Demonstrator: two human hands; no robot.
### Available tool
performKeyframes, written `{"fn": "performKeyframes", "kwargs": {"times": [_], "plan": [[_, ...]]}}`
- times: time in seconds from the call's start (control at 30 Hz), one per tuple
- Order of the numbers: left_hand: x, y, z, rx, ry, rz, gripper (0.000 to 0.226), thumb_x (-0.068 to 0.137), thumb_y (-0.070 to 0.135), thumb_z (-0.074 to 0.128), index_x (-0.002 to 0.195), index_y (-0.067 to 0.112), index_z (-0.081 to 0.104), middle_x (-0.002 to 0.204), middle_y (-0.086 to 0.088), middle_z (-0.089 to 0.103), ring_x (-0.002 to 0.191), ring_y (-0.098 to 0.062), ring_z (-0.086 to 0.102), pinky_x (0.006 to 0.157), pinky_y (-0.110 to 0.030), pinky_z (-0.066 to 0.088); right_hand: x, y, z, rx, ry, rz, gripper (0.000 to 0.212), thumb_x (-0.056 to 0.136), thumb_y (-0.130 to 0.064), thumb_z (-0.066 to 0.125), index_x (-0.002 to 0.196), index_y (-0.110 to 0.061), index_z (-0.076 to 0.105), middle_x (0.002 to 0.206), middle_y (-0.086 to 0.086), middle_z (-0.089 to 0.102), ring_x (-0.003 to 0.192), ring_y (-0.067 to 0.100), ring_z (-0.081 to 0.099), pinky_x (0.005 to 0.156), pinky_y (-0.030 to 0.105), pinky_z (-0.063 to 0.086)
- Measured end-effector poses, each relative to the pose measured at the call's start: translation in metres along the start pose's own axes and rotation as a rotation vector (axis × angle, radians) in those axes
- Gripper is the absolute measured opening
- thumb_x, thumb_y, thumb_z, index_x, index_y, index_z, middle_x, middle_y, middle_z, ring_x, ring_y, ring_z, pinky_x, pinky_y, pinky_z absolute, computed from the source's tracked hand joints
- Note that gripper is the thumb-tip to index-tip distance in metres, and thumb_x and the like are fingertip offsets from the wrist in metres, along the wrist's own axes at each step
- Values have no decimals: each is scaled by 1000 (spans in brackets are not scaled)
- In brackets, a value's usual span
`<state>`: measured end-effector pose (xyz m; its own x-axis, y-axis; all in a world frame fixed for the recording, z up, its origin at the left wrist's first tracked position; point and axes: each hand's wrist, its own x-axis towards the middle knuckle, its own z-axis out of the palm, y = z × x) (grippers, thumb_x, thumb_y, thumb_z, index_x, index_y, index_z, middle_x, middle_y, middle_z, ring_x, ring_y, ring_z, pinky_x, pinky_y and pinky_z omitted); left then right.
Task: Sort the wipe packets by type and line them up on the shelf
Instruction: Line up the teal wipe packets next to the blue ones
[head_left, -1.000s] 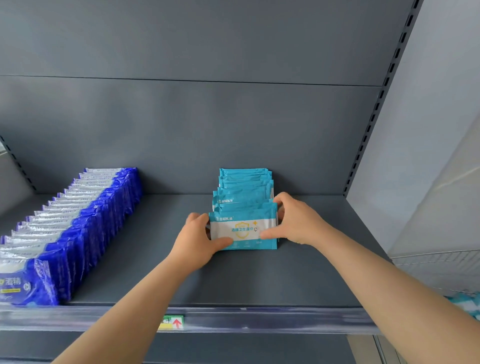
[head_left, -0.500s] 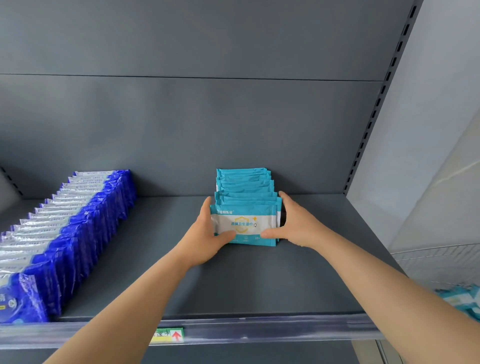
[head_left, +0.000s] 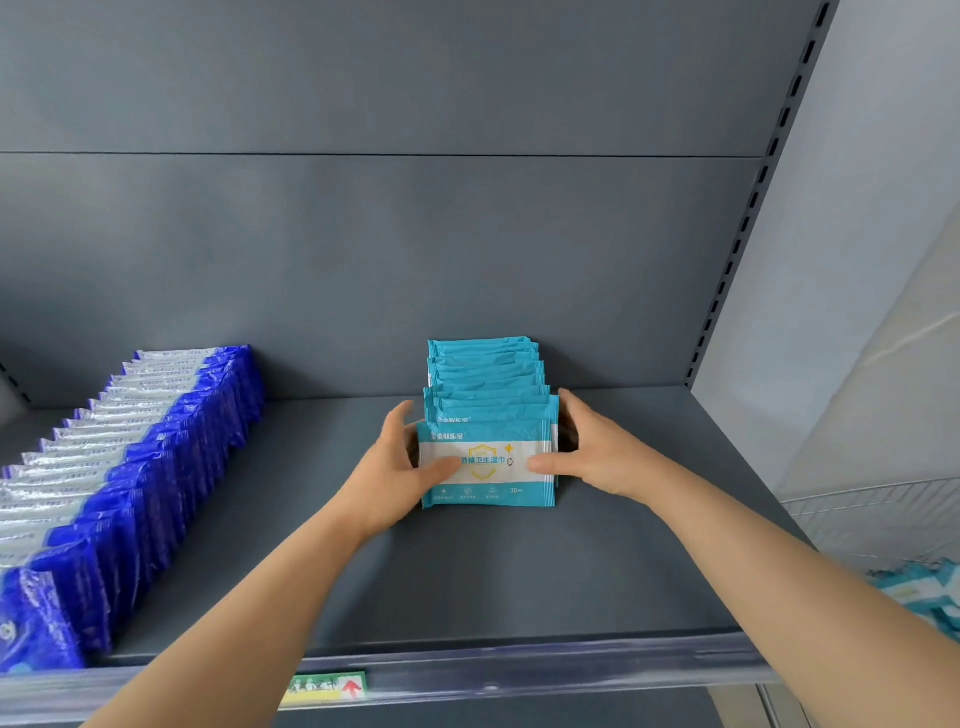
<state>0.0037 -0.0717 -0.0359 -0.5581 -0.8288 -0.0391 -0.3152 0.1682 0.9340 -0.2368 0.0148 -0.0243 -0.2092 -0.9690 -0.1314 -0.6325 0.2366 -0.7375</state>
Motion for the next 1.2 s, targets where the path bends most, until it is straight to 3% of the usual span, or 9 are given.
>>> {"fn": "performKeyframes", "kwargs": {"times": [0.1,0.23,0.33,0.53,0.63,0.77,0.87,1.03,1.2], "plan": [[-5,-1,-4,153,26,9,80,85,24,72,147,20,21,135,14,53,116,-6,56,88,-18,46,-4,4,-2,-19,35,1,95,62,-56,75,143,-33,30,144,-16,44,133,7,41,110,42,37],[-7,1,4,394,-57,-2,44,87,34,67,121,34,39,118,18,57,111,-11,55,93,-26,44,-12,-8,7,-155,-43,-44,54,96,-31,52,144,-34,28,139,-17,48,122,6,48,96,28,44],[-5,2,10,436,-46,14,45,86,40,67,119,34,38,119,19,55,114,-14,53,105,-38,39,-15,-13,13,-164,-30,-56,49,100,-30,45,144,-32,25,139,-17,47,111,3,50,85,22,46],[-10,6,10,481,78,43,59,78,47,71,126,28,43,123,13,55,113,-16,55,94,-38,48,-35,-20,10,-228,110,-74,43,95,-35,54,135,-26,42,134,-9,50,112,7,50,83,22,45],[-14,17,15,743,305,179,71,83,47,65,140,16,37,139,-1,47,126,-27,46,104,-42,38,-51,-13,0,-325,220,-64,53,94,-41,53,143,-22,39,146,-8,41,123,14,49,100,29,41],[-17,47,52,929,473,445,52,85,35,66,128,7,55,129,-13,57,115,-37,54,96,-48,42,-80,8,-25,-409,322,-63,48,96,-43,49,140,-24,45,147,-10,43,104,12,58,103,28,39],[-18,74,107,905,395,625,35,83,33,57,108,11,68,104,-7,68,89,-34,63,80,-43,50,-112,31,-52,-450,389,-40,43,97,-39,48,137,-23,50,142,-10,49,80,7,59,97,28,42],[-22,117,227,864,185,767,21,79,25,64,93,12,73,84,-3,71,73,-31,64,66,-37,50,-176,98,-108,-524,485,31,38,97,-30,50,133,-19,55,136,-3,56,117,17,57,99,28,41],[-28,154,363,780,39,817,24,78,30,59,89,14,73,80,-3,70,72,-28,65,65,-37,54,-244,187,-174,-531,524,124,30,95,-22,52,121,-13,63,121,7,66,109,26,62,92,41,50]]}}
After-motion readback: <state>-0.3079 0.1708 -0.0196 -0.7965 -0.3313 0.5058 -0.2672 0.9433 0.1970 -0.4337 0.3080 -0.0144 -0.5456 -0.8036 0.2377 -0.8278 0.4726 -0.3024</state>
